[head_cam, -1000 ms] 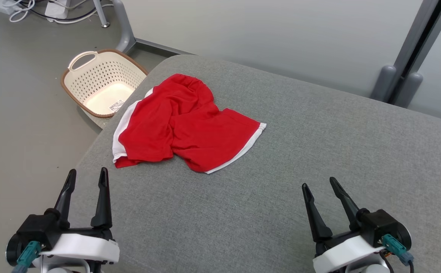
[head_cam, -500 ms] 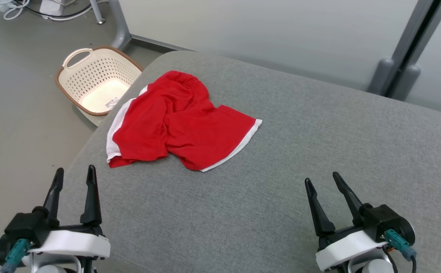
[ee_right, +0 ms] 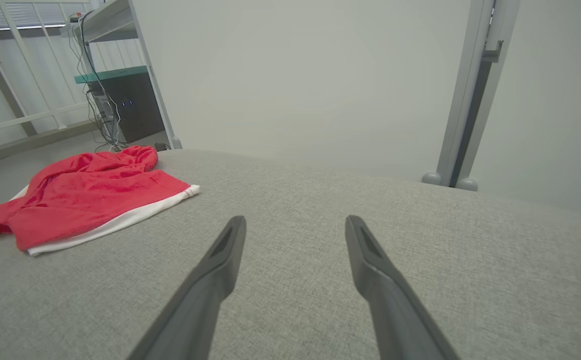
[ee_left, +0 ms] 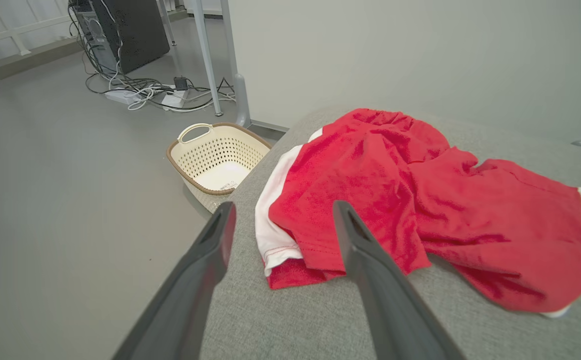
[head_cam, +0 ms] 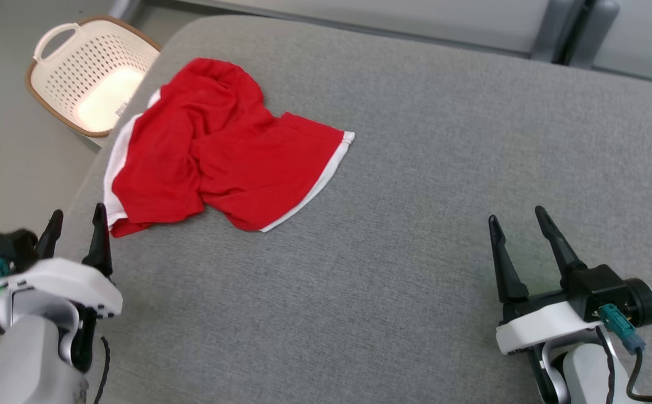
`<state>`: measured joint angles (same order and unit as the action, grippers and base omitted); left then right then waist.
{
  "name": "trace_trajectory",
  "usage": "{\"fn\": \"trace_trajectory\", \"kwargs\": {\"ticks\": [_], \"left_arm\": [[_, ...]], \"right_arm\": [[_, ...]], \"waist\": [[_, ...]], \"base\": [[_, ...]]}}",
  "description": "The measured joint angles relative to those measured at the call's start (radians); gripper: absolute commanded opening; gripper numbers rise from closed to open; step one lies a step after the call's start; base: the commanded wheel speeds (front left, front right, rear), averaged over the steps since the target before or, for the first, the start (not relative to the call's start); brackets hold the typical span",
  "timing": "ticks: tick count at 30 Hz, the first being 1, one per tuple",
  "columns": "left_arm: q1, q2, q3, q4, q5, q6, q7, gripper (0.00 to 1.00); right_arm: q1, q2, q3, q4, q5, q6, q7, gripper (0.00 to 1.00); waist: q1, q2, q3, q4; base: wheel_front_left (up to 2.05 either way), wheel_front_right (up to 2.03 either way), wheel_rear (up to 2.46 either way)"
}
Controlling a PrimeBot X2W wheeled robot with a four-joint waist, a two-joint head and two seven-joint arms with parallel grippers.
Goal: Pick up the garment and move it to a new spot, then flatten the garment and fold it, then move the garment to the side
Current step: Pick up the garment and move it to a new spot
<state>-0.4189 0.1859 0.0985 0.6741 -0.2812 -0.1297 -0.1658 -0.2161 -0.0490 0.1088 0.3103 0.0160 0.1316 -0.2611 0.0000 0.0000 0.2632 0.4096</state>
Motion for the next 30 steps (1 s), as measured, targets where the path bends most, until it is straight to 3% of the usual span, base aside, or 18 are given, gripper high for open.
{"fn": "trace_trajectory", "kwargs": {"ticks": [6, 12, 23, 24, 25, 30], "left_arm": [[-0.107, 0.072, -0.123, 0.132, -0.136, 0.000, 0.096, 1.00], [-0.183, 0.147, -0.202, 0.269, -0.160, 0.000, 0.112, 1.00], [-0.278, 0.141, -0.251, 0.427, -0.234, 0.000, 0.109, 0.97], [-0.284, 0.141, -0.259, 0.432, -0.251, 0.000, 0.122, 0.42], [-0.287, 0.139, -0.269, 0.434, -0.268, 0.000, 0.134, 0.00], [-0.270, 0.134, -0.337, 0.387, -0.346, 0.000, 0.155, 0.00]], "right_arm": [[-0.015, 0.000, -0.016, -0.029, -0.032, 0.000, 0.012, 1.00], [-0.025, 0.000, -0.010, -0.050, -0.045, 0.000, 0.017, 1.00], [-0.040, 0.003, -0.016, -0.079, -0.063, 0.000, 0.025, 1.00], [-0.040, 0.003, -0.015, -0.078, -0.063, 0.000, 0.025, 1.00], [-0.039, 0.003, -0.015, -0.077, -0.063, 0.000, 0.025, 1.00], [-0.024, 0.001, -0.013, -0.062, -0.046, 0.000, 0.023, 1.00]], "waist": [[0.0000, 0.0000, 0.076, -0.032], [0.0000, 0.0000, 0.133, -0.066], [0.0000, 0.0000, 0.173, -0.119], [0.0000, 0.0000, 0.172, -0.122], [0.0000, 0.0000, 0.169, -0.124], [0.0000, 0.0000, 0.138, -0.132]], "base": [[0.00, 0.00, 0.00], [0.00, 0.00, 0.00], [0.00, 0.00, 0.00], [0.00, 0.00, 0.00], [0.00, 0.00, 0.00], [0.00, 0.00, 0.00]]}}
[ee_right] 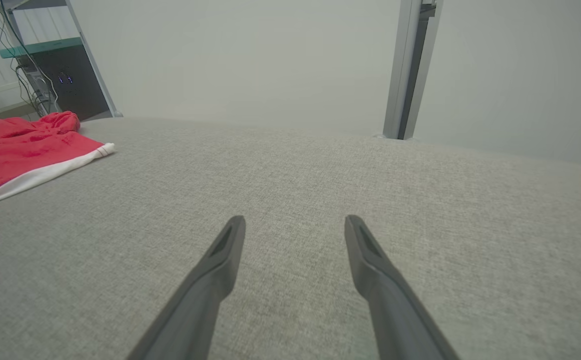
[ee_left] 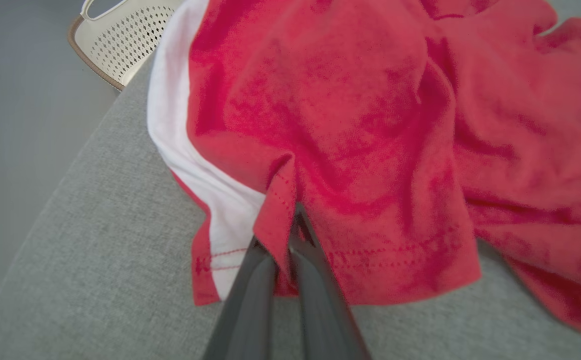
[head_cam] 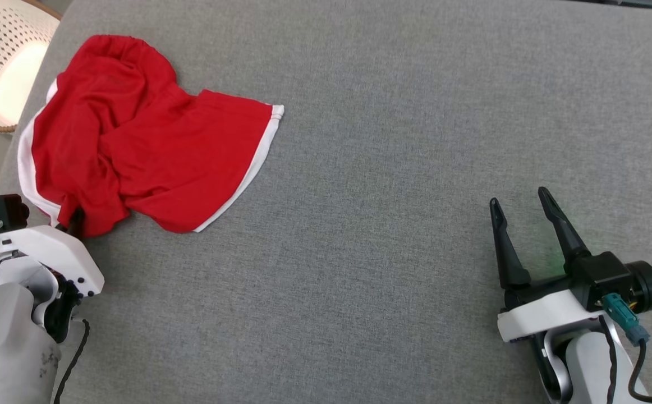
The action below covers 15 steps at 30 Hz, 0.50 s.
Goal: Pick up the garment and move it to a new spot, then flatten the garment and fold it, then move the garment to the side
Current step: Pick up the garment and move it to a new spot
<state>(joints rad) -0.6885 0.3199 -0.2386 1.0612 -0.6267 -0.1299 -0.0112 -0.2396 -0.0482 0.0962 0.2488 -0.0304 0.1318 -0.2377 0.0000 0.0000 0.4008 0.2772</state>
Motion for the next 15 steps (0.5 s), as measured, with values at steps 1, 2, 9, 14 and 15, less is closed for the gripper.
{"fn": "trace_trajectory", "kwargs": {"ticks": [1, 2, 9, 14, 15], "left_arm": [[0.011, 0.006, -0.018, -0.015, -0.007, 0.000, -0.007, 0.00], [0.021, 0.011, -0.032, -0.029, -0.017, 0.000, -0.015, 0.00], [0.086, 0.047, -0.129, -0.210, -0.114, 0.000, -0.055, 0.00], [0.107, 0.072, -0.156, -0.347, -0.125, 0.000, -0.098, 0.00], [0.111, 0.071, -0.160, -0.374, -0.125, 0.000, -0.100, 0.00]], "right_arm": [[0.002, 0.000, 0.002, 0.004, 0.006, 0.000, 0.000, 1.00], [0.006, 0.000, 0.007, 0.009, 0.012, 0.000, -0.001, 1.00], [0.020, -0.001, 0.024, 0.047, 0.067, 0.000, -0.018, 1.00], [0.041, -0.002, 0.024, 0.066, 0.105, 0.000, -0.022, 1.00], [0.046, -0.001, 0.024, 0.066, 0.111, 0.000, -0.022, 1.00]], "waist": [[0.0000, 0.0000, -0.009, -0.002], [0.0000, 0.0000, -0.019, -0.003], [0.0000, 0.0000, -0.109, -0.020], [0.0000, 0.0000, -0.174, -0.040], [0.0000, 0.0000, -0.187, -0.045]], "base": [[0.00, 0.00, 0.00], [0.00, 0.00, 0.00], [0.00, 0.00, 0.00], [0.00, 0.00, 0.00], [0.00, 0.00, 0.00]]}}
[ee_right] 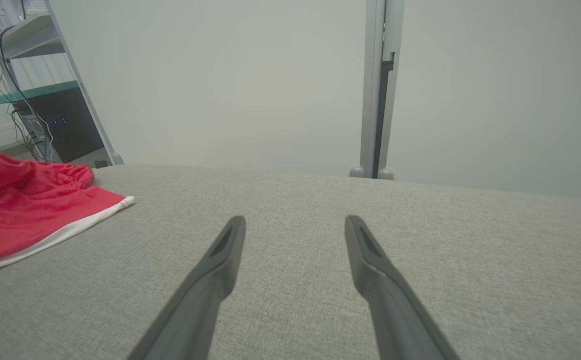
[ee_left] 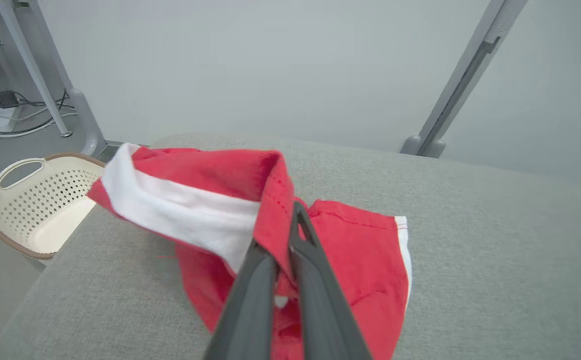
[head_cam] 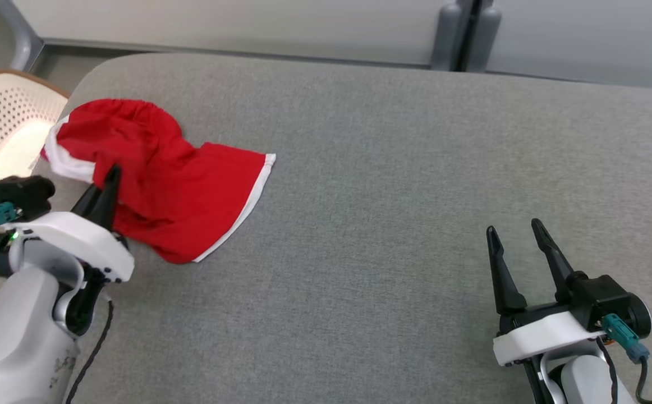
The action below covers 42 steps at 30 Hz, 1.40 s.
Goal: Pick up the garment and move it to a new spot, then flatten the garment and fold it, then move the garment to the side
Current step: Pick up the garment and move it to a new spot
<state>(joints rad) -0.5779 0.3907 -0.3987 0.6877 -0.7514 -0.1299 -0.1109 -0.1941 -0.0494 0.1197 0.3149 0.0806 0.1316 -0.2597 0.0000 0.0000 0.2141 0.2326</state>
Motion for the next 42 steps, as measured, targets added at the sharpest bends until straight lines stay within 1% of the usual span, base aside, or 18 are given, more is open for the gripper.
{"fn": "trace_trajectory", "kwargs": {"ticks": [2, 7, 13, 17, 20, 26, 27, 29, 30, 31, 32, 36, 38, 39, 41, 42], "left_arm": [[0.003, -0.004, -0.007, -0.060, 0.003, 0.006, -0.003, 0.00], [0.005, -0.028, -0.011, -0.226, 0.011, 0.049, -0.005, 0.00], [-0.003, -0.091, -0.008, -0.417, 0.011, 0.127, -0.009, 0.00], [-0.046, -0.138, -0.019, -0.500, 0.029, 0.177, -0.016, 0.00], [-0.074, -0.179, -0.048, -0.525, 0.050, 0.199, -0.014, 0.00], [-0.096, -0.265, -0.143, -0.527, 0.099, 0.224, -0.009, 0.00], [-0.097, -0.288, -0.183, -0.512, 0.119, 0.233, -0.013, 0.00], [-0.094, -0.310, -0.228, -0.484, 0.129, 0.238, -0.013, 0.00], [-0.088, -0.317, -0.255, -0.465, 0.132, 0.237, -0.011, 0.07], [-0.080, -0.323, -0.292, -0.440, 0.139, 0.235, -0.002, 0.46], [-0.072, -0.327, -0.327, -0.413, 0.144, 0.226, 0.012, 1.00], [-0.043, -0.340, -0.451, -0.344, 0.153, 0.192, 0.014, 1.00], [-0.028, -0.341, -0.496, -0.317, 0.150, 0.173, 0.014, 1.00], [-0.017, -0.341, -0.519, -0.307, 0.143, 0.160, 0.014, 1.00], [0.001, -0.341, -0.562, -0.300, 0.119, 0.112, 0.015, 1.00], [0.008, -0.343, -0.571, -0.295, 0.100, 0.102, 0.020, 1.00]], "right_arm": [[0.008, 0.000, -0.001, -0.004, 0.012, 0.000, 0.000, 1.00], [0.015, 0.000, -0.014, -0.026, 0.037, 0.000, -0.001, 1.00], [0.031, 0.000, -0.024, -0.038, 0.061, 0.000, -0.002, 1.00], [0.031, -0.001, -0.032, -0.044, 0.077, 0.000, -0.002, 1.00], [0.032, 0.000, -0.039, -0.047, 0.081, 0.000, -0.002, 1.00], [0.031, 0.000, -0.040, -0.053, 0.086, 0.000, -0.002, 1.00], [0.030, 0.000, -0.039, -0.057, 0.087, 0.000, -0.002, 1.00], [0.028, 0.000, -0.038, -0.059, 0.094, 0.000, -0.002, 1.00], [0.026, 0.000, -0.037, -0.060, 0.095, 0.000, -0.002, 1.00], [0.024, 0.000, -0.038, -0.061, 0.095, 0.000, -0.002, 1.00], [0.021, 0.000, -0.037, -0.061, 0.095, 0.000, -0.002, 1.00], [0.010, 0.000, -0.041, -0.063, 0.096, 0.000, -0.002, 1.00], [0.009, 0.000, -0.047, -0.064, 0.096, 0.000, -0.002, 1.00], [0.009, 0.000, -0.050, -0.065, 0.096, 0.000, -0.002, 1.00], [0.008, 0.000, -0.059, -0.065, 0.096, 0.000, -0.002, 1.00], [0.007, 0.000, -0.060, -0.065, 0.096, 0.000, -0.002, 1.00]], "waist": [[0.0000, 0.0000, -0.020, -0.013], [0.0000, 0.0001, -0.053, -0.055], [0.0000, 0.0000, -0.079, -0.114], [0.0000, 0.0000, -0.089, -0.156], [0.0000, 0.0000, -0.093, -0.184], [0.0000, 0.0000, -0.094, -0.231], [0.0000, 0.0000, -0.090, -0.245], [0.0000, 0.0000, -0.083, -0.258], [0.0000, 0.0000, -0.079, -0.263], [0.0000, 0.0000, -0.074, -0.269], [0.0000, 0.0000, -0.070, -0.275], [0.0000, 0.0000, -0.053, -0.292], [0.0000, 0.0000, -0.047, -0.295], [0.0000, 0.0000, -0.045, -0.294], [0.0000, 0.0000, -0.045, -0.288], [0.0000, 0.0000, -0.046, -0.284]], "base": [[0.00, 0.00, 0.00], [0.00, 0.00, 0.00], [0.00, 0.00, 0.00], [0.00, 0.00, 0.00], [0.00, 0.00, 0.00], [0.00, 0.00, 0.00], [0.00, 0.00, 0.00], [0.00, 0.00, 0.00], [0.00, 0.00, 0.00], [0.00, 0.00, 0.00], [0.00, 0.00, 0.00], [0.00, 0.00, 0.00], [0.00, 0.00, 0.00], [0.00, 0.00, 0.00], [0.00, 0.00, 0.00], [0.00, 0.00, 0.00]]}}
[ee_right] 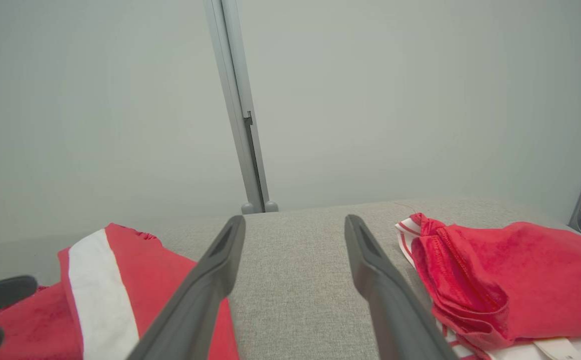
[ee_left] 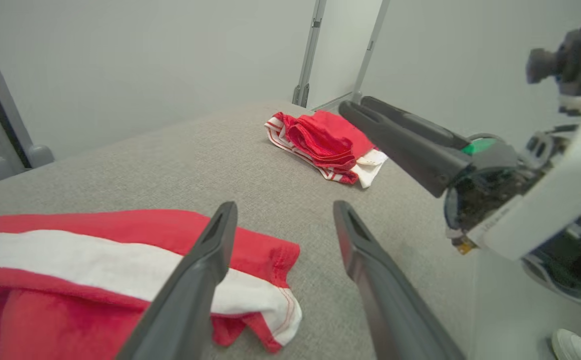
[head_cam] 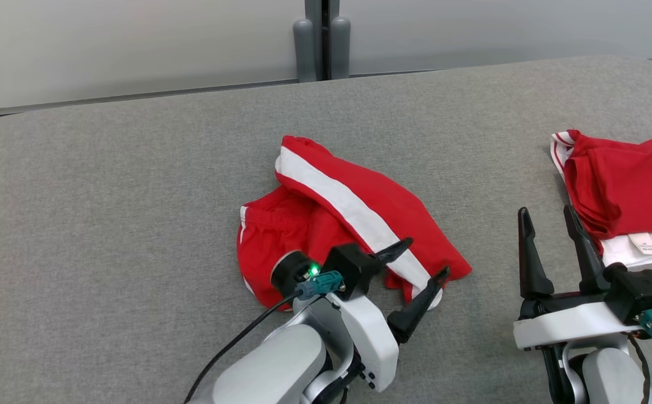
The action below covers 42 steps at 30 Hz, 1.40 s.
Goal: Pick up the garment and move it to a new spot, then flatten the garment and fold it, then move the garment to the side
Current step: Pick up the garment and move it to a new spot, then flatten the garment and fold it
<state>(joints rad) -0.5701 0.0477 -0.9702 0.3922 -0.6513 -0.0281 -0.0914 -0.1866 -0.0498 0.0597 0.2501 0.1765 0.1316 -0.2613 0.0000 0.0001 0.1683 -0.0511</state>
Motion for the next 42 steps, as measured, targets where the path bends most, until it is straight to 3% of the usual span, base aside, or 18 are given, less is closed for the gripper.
{"fn": "trace_trajectory", "kwargs": {"ticks": [6, 12, 15, 20, 23, 28, 35, 42], "left_arm": [[-0.012, 0.012, 0.073, 0.032, -0.029, 0.024, -0.091, 1.00], [-0.032, 0.122, 0.234, 0.026, -0.021, 0.083, -0.165, 1.00], [-0.003, 0.179, 0.304, -0.009, 0.022, 0.094, -0.169, 1.00], [0.109, 0.228, 0.414, -0.073, 0.100, 0.109, -0.172, 1.00], [0.220, 0.218, 0.501, -0.125, 0.134, 0.104, -0.172, 1.00], [0.361, 0.174, 0.630, -0.187, 0.207, 0.060, -0.172, 1.00], [0.403, 0.098, 0.715, -0.171, 0.293, -0.015, -0.172, 1.00], [0.401, 0.052, 0.748, -0.137, 0.353, -0.057, -0.173, 1.00]], "right_arm": [[0.000, 0.000, -0.004, -0.001, -0.006, 0.000, 0.000, 1.00], [0.006, 0.000, -0.001, -0.005, -0.029, 0.000, 0.000, 1.00], [0.020, 0.000, 0.002, -0.003, -0.041, 0.000, 0.000, 1.00], [0.029, 0.001, 0.012, -0.002, -0.045, 0.000, 0.000, 1.00], [0.043, 0.001, 0.017, 0.002, -0.045, 0.000, 0.000, 1.00], [0.048, 0.000, 0.022, 0.006, -0.045, 0.000, 0.000, 1.00], [0.051, 0.000, 0.024, 0.019, -0.065, 0.000, 0.000, 1.00], [-0.020, -0.005, 0.091, 0.079, -0.203, 0.000, 0.008, 1.00]], "waist": [[0.0000, 0.0000, -0.012, 0.038], [0.0000, 0.0000, -0.033, 0.090], [0.0000, 0.0000, -0.045, 0.119], [0.0000, 0.0000, -0.059, 0.153], [0.0000, 0.0000, -0.067, 0.174], [0.0000, 0.0000, -0.070, 0.192], [0.0001, 0.0000, -0.070, 0.216], [0.0000, 0.0000, -0.053, 0.250]], "base": [[0.00, 0.00, 0.00], [0.00, 0.00, 0.00], [0.00, 0.00, 0.00], [0.00, 0.00, 0.00], [0.00, 0.00, 0.00], [0.00, 0.00, 0.00], [0.00, 0.00, 0.00], [0.00, 0.00, 0.00]]}}
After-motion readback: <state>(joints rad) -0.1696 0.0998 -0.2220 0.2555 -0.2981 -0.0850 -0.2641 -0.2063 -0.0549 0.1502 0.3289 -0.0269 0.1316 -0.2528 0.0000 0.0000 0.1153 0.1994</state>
